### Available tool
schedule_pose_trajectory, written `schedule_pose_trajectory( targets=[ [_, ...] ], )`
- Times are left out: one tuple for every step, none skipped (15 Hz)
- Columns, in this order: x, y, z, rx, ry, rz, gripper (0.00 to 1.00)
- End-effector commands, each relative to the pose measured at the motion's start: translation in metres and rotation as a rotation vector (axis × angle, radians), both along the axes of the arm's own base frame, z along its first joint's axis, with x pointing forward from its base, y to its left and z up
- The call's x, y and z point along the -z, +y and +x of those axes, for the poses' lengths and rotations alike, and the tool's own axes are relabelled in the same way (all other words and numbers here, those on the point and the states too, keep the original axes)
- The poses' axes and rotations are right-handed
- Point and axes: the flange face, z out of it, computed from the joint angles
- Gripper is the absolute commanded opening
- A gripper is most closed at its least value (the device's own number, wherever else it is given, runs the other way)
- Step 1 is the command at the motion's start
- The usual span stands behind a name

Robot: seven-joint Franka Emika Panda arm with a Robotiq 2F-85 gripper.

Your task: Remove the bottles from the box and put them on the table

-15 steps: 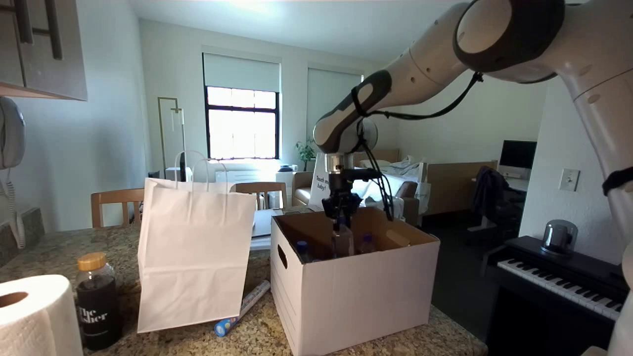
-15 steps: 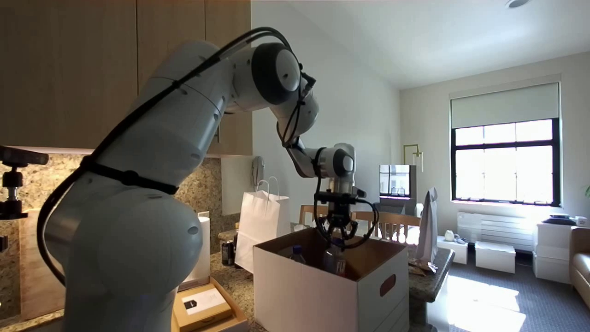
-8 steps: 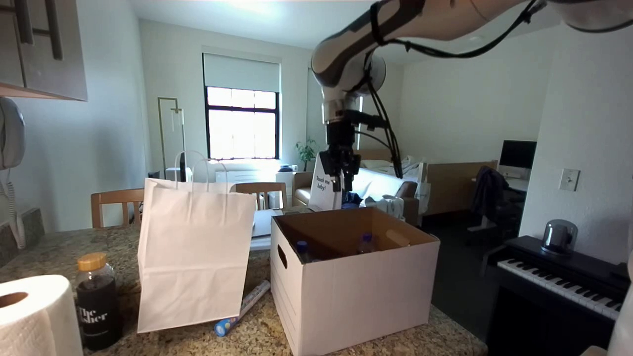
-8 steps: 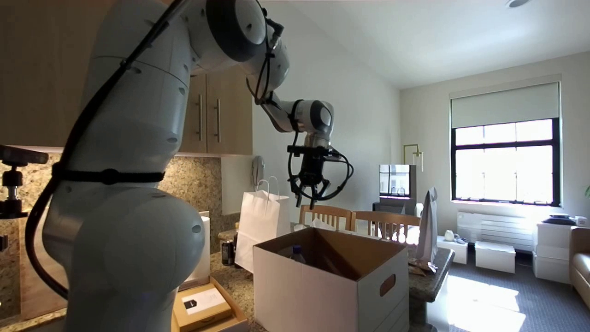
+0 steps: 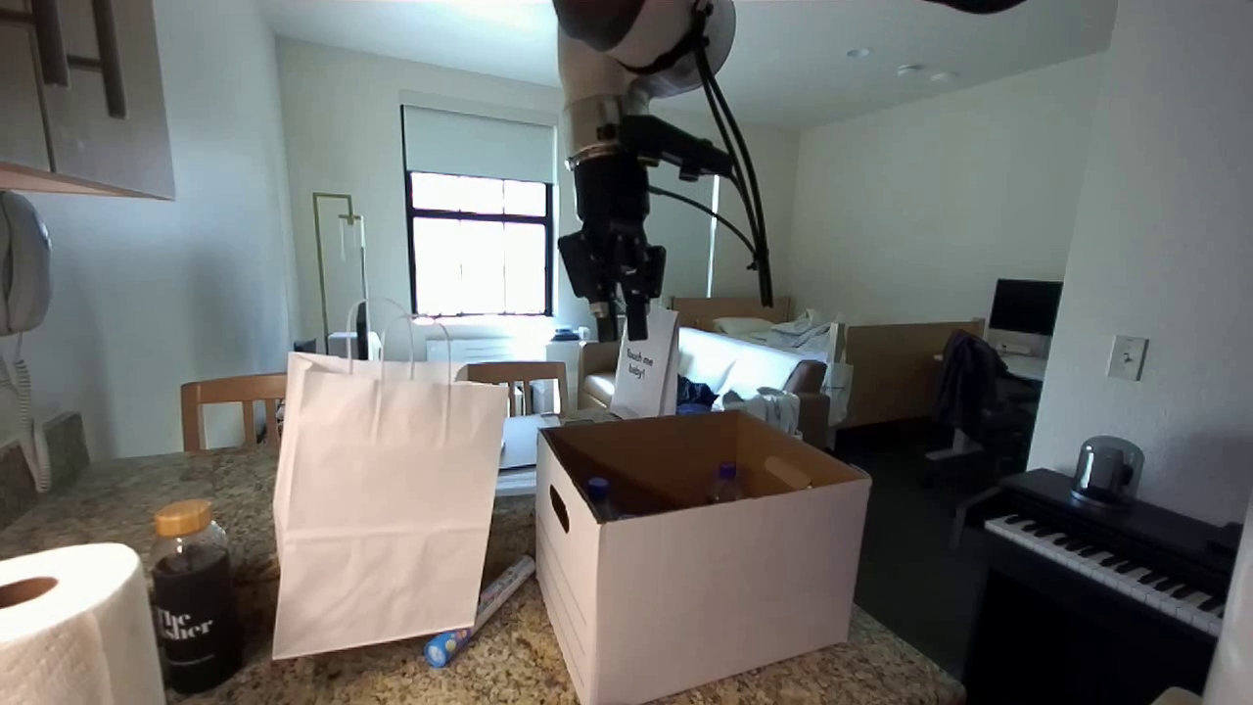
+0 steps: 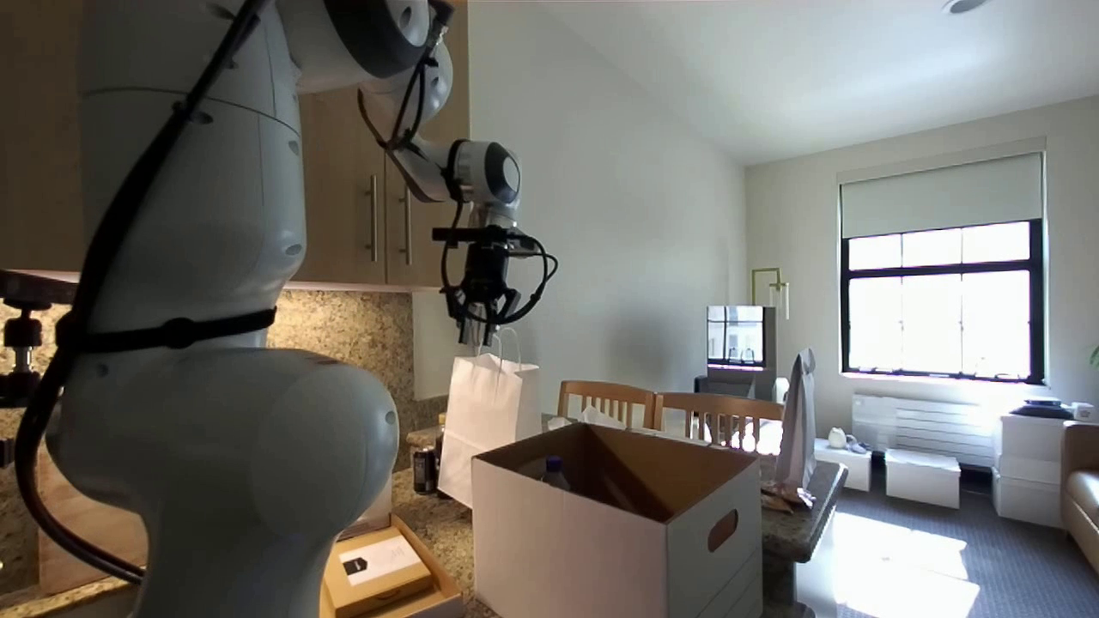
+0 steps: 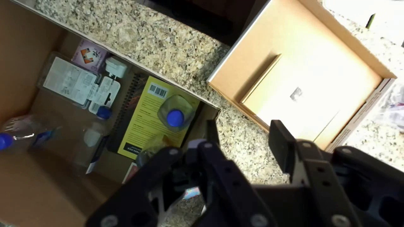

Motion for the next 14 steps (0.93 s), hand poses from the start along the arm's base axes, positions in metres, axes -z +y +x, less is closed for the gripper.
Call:
schedule_pose_trajectory(
  targets=[
    [0.003, 0.017, -0.022, 0.023, -0.027, -0.013, 0.74],
    [0.005, 0.019, -0.023, 0.026, -0.038, -0.009, 0.79],
    [0.009, 0.017, -0.022, 0.019, -0.046, -0.007, 0.86],
    [0.013, 0.014, -0.019, 0.022, -0.056, -0.005, 0.91],
    [0.016, 0.01, -0.016, 0.022, -0.068, 0.001, 0.98],
    [0.021, 0.004, -0.012, 0.04, -0.082, 0.006, 0.99],
    [0.025, -0.002, -0.008, 0.057, -0.101, 0.007, 1.0],
    [0.032, -0.012, -0.001, 0.073, -0.115, 0.01, 1.0],
    [0.039, -0.021, 0.006, 0.079, -0.116, 0.017, 1.0],
    [0.045, -0.033, 0.012, 0.09, -0.115, 0.021, 1.0],
    [0.051, -0.047, 0.02, 0.089, -0.107, 0.032, 1.0],
    [0.055, -0.063, 0.027, 0.082, -0.097, 0.044, 1.0],
    [0.058, -0.08, 0.033, 0.065, -0.105, 0.058, 1.0],
    [0.06, -0.095, 0.039, 0.066, -0.135, 0.056, 1.0]
  ],
)
